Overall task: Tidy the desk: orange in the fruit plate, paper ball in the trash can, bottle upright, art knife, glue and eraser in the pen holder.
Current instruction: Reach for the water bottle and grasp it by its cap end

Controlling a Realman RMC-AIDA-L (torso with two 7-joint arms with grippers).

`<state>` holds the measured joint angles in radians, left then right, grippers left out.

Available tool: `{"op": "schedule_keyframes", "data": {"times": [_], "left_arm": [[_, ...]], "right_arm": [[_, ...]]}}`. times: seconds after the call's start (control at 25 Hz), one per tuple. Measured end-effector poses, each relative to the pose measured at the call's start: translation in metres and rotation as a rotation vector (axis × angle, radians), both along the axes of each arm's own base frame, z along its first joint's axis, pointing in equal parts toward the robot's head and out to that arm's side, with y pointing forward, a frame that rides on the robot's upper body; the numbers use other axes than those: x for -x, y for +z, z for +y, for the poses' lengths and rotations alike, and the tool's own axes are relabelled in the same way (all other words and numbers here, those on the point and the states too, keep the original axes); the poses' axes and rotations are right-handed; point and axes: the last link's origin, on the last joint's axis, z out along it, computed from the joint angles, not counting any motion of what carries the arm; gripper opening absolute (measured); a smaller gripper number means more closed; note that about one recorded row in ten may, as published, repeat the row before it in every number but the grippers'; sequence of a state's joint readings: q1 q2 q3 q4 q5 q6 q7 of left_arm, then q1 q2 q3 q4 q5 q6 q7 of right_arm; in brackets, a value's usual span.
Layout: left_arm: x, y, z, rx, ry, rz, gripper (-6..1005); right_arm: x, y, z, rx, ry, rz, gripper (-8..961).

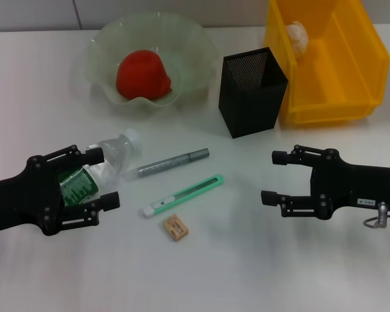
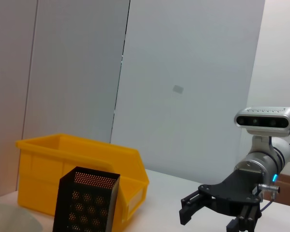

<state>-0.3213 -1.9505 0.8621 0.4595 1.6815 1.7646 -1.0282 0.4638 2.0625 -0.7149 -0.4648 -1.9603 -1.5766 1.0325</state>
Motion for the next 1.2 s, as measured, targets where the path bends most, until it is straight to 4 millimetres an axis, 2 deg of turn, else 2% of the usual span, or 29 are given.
{"op": "schedule_keyframes", "data": {"times": [0.4,0.52,0.56,0.64,0.84,1.04,1.2], "left_arm": [[-0.005,-0.002,0.005,-0.019,-0.005,-0.018,701],[-0.014,-0.005,0.017,-0.071,-0.006,-0.041,700],[-0.021,-0.008,0.026,-0.092,-0.01,-0.043,699],[-0.024,-0.01,0.031,-0.1,-0.011,-0.044,699],[-0.039,-0.026,0.062,-0.163,0.041,-0.028,697],[-0.043,-0.036,0.081,-0.209,0.117,-0.036,695],[-0.042,-0.037,0.088,-0.23,0.148,-0.025,694]], "right_arm": [[0.0,0.0,-0.001,-0.004,0.01,-0.004,822],[-0.001,0.0,-0.001,-0.004,0.009,-0.005,822],[-0.001,-0.001,-0.001,-0.004,0.008,-0.005,822],[-0.001,-0.001,-0.001,-0.004,0.007,-0.004,822],[-0.001,0.0,-0.002,-0.007,0.005,0.002,822],[0.001,-0.003,-0.003,-0.008,0.008,0.008,821],[0.001,-0.004,-0.003,-0.012,0.009,0.009,820]]}}
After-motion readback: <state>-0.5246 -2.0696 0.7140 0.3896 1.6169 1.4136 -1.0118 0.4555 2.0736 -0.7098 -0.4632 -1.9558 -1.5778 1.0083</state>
